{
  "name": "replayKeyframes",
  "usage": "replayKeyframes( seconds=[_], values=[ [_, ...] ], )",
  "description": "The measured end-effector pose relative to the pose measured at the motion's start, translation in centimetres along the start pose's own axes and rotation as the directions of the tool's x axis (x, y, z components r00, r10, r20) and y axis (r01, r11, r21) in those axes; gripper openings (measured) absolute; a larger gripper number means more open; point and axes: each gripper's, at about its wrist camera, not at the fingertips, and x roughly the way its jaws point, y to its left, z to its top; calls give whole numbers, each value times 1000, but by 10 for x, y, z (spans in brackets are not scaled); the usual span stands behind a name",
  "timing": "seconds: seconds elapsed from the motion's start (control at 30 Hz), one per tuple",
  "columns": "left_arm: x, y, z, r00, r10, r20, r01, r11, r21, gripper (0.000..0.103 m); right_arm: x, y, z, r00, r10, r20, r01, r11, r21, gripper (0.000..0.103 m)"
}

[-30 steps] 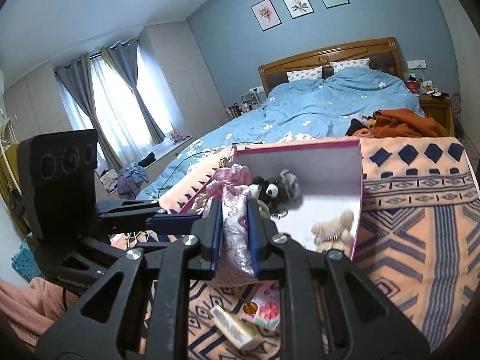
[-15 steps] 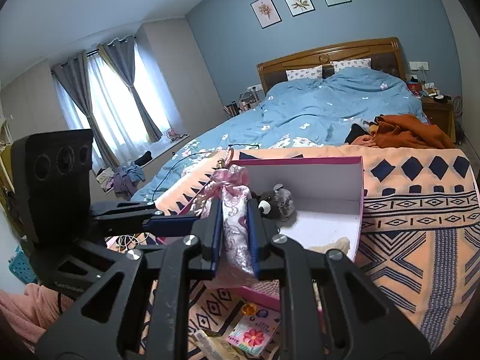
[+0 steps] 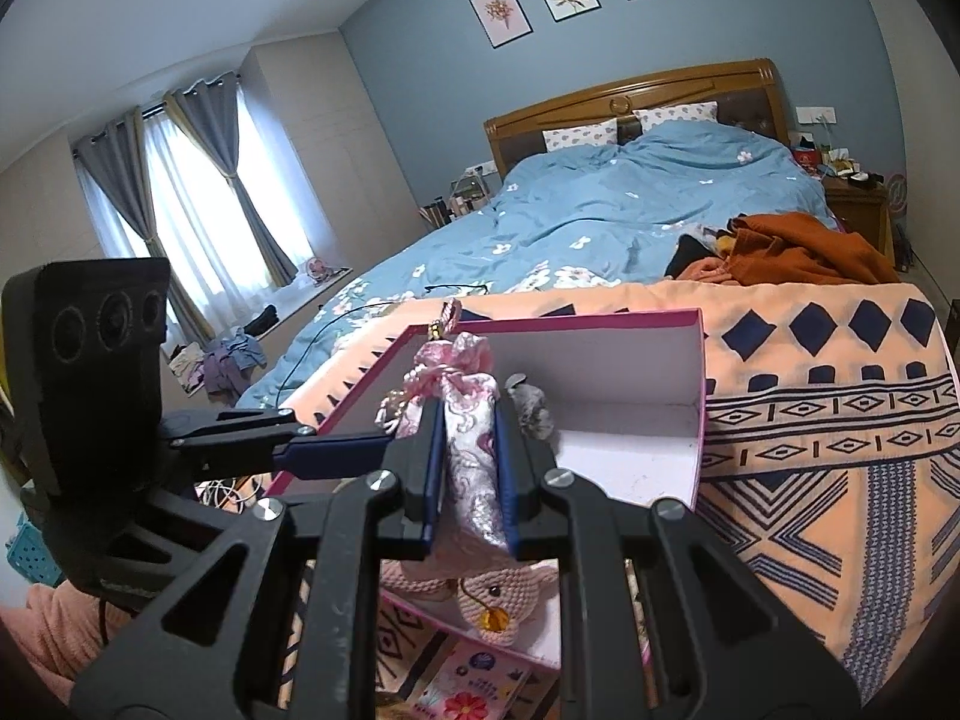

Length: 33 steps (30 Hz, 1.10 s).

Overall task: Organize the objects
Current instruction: 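Lift the pouch with the right gripper and carry it over the pink box, then lower the pouch into the pink box and open the right gripper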

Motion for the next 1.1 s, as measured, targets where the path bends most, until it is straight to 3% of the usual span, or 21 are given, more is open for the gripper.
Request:
replayKeyframes(
  seconds=[0.47, 0.67, 0.87, 1.1],
  values=[
    [46, 16, -1, 996, 10, -87, -15, 998, -58, 32, 33, -34, -8, 996, -55, -71, 60, 996, 67, 20],
    [61, 23, -1, 994, 24, -107, -35, 995, -98, 32, 43, -49, -12, 988, -116, -103, 126, 987, 102, 21],
    [55, 23, -10, 994, 68, -82, -75, 993, -86, 34, 41, -64, -17, 978, -176, -111, 191, 970, 149, 21],
    [30, 15, -25, 996, 93, -12, -94, 993, -67, 50, 25, -56, -26, 982, -163, -92, 175, 975, 138, 23]
  ],
)
